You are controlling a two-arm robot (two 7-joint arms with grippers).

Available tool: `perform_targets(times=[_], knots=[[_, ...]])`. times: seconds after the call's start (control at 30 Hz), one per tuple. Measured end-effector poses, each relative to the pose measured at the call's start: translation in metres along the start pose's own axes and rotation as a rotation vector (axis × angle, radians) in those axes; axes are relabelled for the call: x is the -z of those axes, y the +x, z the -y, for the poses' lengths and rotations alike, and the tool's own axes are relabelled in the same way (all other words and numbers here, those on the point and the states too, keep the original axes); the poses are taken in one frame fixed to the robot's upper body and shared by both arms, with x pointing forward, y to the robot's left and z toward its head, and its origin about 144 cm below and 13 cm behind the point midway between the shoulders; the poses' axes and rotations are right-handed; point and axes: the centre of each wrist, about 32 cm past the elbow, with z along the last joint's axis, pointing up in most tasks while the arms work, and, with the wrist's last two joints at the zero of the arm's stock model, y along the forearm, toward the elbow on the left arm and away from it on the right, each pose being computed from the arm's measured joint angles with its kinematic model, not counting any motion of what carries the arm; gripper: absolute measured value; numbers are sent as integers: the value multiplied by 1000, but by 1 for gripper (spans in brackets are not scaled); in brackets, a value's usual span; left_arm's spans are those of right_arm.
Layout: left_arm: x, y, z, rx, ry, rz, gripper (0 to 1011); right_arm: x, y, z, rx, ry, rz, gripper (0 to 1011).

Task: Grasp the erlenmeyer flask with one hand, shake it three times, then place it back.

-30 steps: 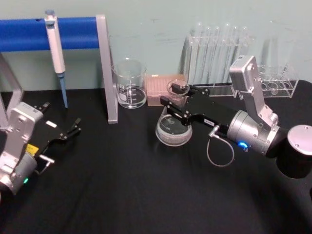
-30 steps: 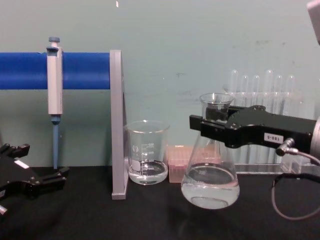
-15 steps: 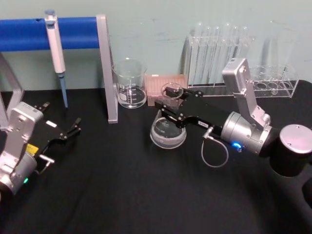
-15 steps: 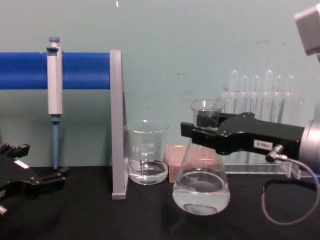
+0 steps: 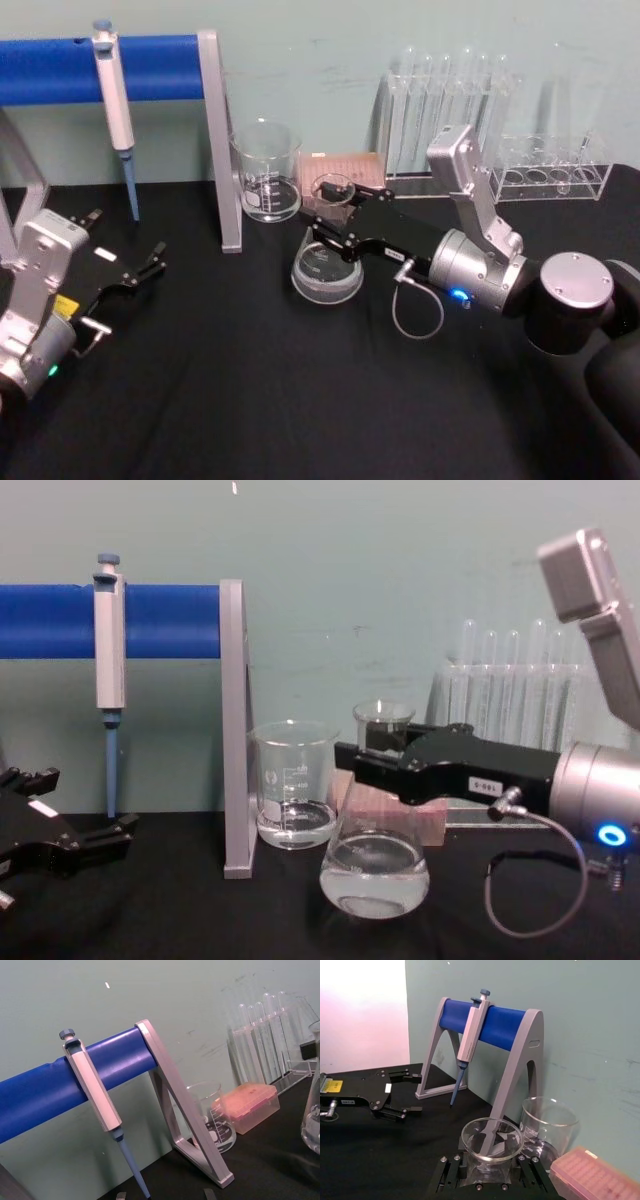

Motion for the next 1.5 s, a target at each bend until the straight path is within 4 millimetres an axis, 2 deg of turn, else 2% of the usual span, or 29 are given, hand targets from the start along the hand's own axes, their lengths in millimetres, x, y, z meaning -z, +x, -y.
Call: perform_targets(times=[0.4,1.5], knots=[[0,0,0,0,0,0,1001,11,4,-10,3,-29,-1,457],[0,0,0,0,0,0,1001,25,5,-6,1,-85,-16,457]])
